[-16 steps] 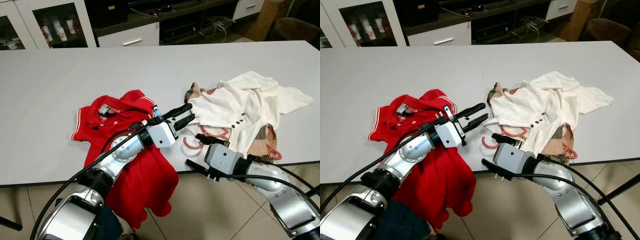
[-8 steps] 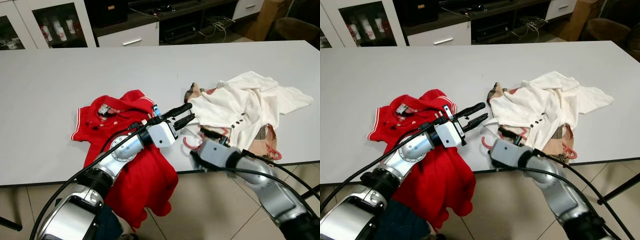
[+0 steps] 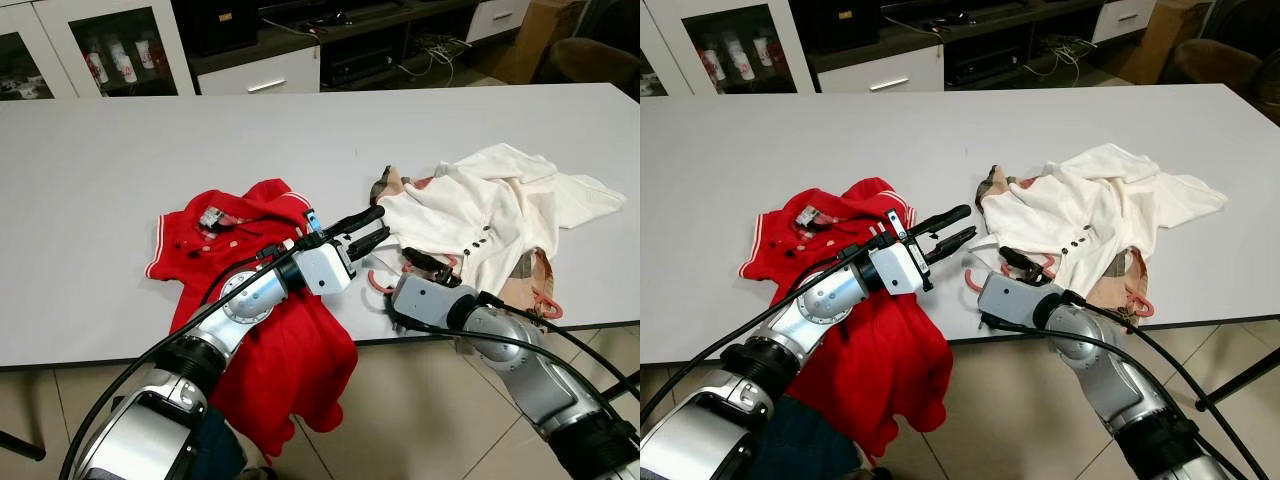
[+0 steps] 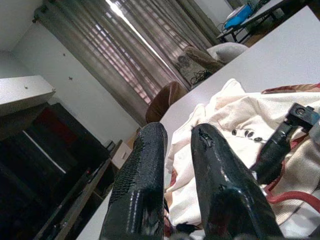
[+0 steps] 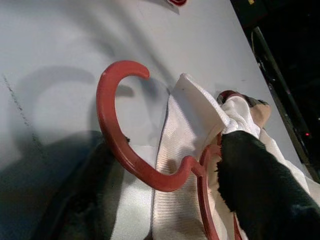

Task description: Hang hanger

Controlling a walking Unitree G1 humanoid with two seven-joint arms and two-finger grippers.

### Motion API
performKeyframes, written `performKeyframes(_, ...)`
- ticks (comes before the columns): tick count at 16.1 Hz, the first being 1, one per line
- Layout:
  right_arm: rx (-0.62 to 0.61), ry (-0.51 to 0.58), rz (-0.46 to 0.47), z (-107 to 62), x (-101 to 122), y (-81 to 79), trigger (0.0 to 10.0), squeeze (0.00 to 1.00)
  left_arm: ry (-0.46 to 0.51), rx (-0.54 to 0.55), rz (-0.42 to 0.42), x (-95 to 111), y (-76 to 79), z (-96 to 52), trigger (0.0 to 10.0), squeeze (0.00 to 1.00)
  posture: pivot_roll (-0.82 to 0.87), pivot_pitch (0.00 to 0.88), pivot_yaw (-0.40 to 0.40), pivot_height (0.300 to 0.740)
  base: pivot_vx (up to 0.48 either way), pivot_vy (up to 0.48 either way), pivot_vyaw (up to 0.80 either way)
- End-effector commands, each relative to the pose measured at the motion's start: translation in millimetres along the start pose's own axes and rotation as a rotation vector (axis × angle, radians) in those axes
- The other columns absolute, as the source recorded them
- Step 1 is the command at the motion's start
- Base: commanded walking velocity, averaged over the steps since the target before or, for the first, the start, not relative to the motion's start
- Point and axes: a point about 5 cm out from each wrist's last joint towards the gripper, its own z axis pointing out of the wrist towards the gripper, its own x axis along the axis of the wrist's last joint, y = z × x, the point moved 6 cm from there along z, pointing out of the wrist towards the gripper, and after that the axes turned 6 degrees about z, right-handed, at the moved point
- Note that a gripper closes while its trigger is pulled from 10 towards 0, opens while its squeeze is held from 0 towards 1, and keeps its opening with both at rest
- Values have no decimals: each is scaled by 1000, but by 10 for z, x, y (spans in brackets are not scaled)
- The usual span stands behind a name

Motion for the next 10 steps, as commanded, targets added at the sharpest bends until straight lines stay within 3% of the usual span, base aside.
performKeyframes(1, -16, -21, -58, 28, -31, 24, 0, 0, 6, -3, 8, 20, -13, 8, 10000, 0, 20, 108, 42, 740, 0, 0, 0)
performKeyframes(7, -23, -5, -62, 53, -4, 39, 0, 0, 7, -4, 9, 24, -15, 11, 10000, 0, 21, 109, 45, 740, 0, 0, 0)
performKeyframes(10, -46, 39, 8, 23, 59, 125, 0, 0, 10, -3, 11, 30, -21, 17, 10000, 0, 20, 108, 47, 740, 0, 0, 0)
